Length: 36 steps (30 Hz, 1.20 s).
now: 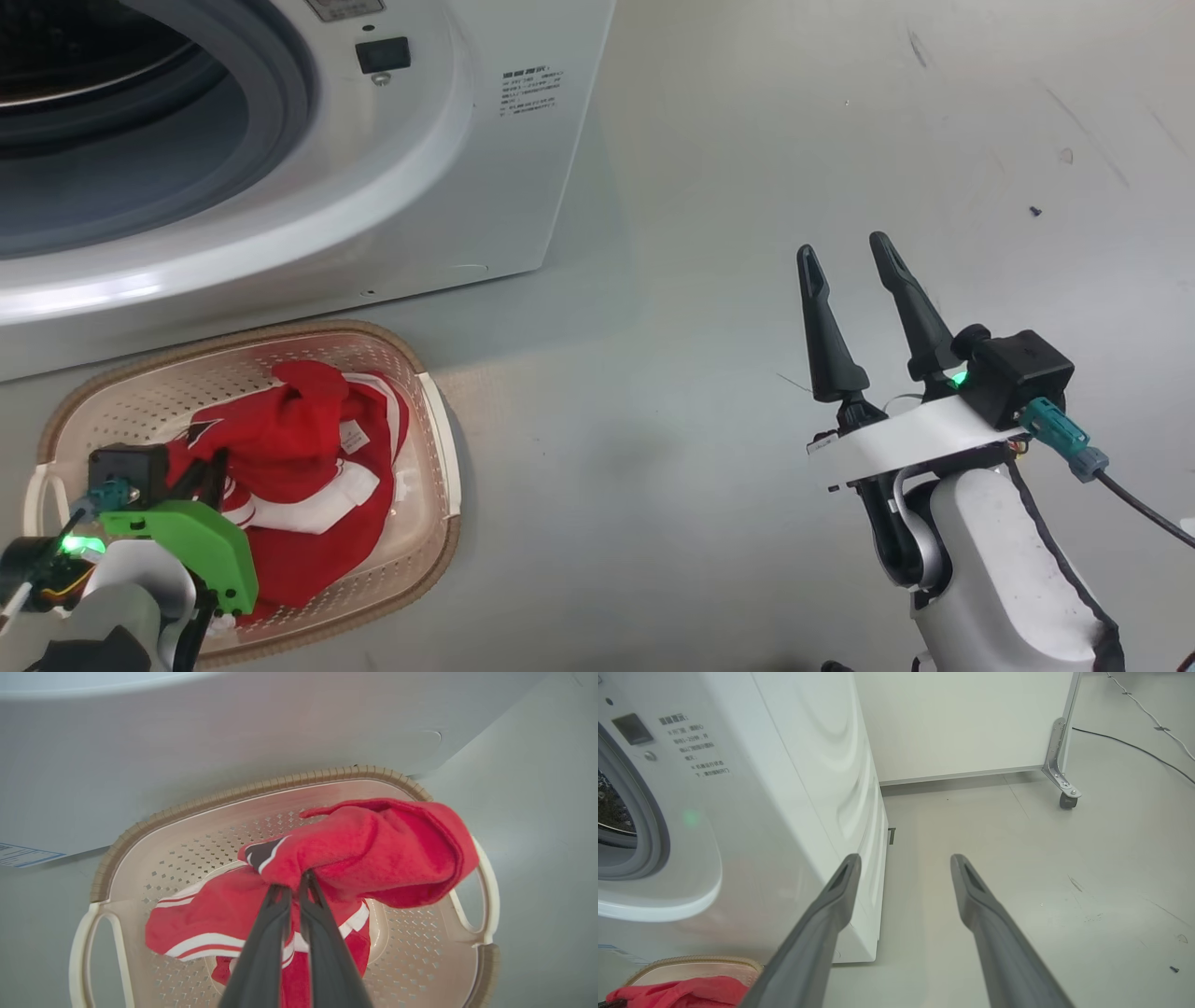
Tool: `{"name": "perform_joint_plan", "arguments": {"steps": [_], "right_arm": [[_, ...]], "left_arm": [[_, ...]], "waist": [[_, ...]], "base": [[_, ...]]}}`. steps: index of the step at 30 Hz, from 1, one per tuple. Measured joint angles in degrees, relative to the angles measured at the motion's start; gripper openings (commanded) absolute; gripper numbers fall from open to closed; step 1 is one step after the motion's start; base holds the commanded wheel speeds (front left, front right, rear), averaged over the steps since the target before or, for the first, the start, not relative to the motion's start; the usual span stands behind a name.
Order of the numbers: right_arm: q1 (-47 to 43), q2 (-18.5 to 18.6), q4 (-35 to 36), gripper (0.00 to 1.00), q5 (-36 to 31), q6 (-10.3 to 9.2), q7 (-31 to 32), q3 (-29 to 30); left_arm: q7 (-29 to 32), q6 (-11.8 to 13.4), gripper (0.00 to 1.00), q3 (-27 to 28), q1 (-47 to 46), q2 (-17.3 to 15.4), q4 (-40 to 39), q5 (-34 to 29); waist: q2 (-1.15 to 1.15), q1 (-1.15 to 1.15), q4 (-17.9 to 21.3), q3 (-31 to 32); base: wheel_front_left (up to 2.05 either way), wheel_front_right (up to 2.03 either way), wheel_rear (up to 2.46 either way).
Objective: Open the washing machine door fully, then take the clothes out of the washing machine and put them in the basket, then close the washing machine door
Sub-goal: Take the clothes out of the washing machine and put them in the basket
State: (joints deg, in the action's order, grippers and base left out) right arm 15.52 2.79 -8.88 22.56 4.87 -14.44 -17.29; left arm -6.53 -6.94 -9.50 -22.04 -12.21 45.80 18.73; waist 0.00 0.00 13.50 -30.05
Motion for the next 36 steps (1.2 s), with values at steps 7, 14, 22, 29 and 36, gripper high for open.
{"name": "perform_joint_plan", "arguments": {"steps": [7,14,22,29,36], "right_arm": [[1.17,0.00,0.49,1.00,0.00,-0.07,0.00,0.03],[1.67,-0.01,0.48,1.00,-0.01,-0.44,0.00,0.24],[1.75,-0.01,0.45,1.00,-0.19,-0.46,0.00,0.30],[1.85,-0.01,-0.12,1.00,-0.52,-0.46,0.00,0.16],[1.85,0.00,-0.94,1.00,-0.59,-0.43,0.00,0.20]], "left_arm": [[-0.01,-0.01,0.00,-0.33,-1.76,-0.45,3.32,-0.20],[0.47,-0.18,0.00,-1.43,-1.80,-0.10,7.67,-0.60],[-0.71,-0.18,1.00,-1.69,-3.08,0.57,9.75,-0.60],[-2.52,-0.18,1.00,-1.88,-3.83,1.53,12.49,-0.62],[-4.32,-0.18,1.00,-1.97,-3.93,1.63,14.55,-0.62]], "waist": [[0.00,0.00,0.48,-2.20],[0.00,0.00,0.52,-3.02],[0.00,0.00,0.12,-3.19],[0.00,0.00,-0.54,-2.13],[0.00,0.00,-1.18,-0.27]], "base": [[0.00,0.00,0.00],[0.00,0.00,0.00],[0.00,0.00,0.00],[0.00,0.00,0.00],[0.00,0.00,0.00]]}}
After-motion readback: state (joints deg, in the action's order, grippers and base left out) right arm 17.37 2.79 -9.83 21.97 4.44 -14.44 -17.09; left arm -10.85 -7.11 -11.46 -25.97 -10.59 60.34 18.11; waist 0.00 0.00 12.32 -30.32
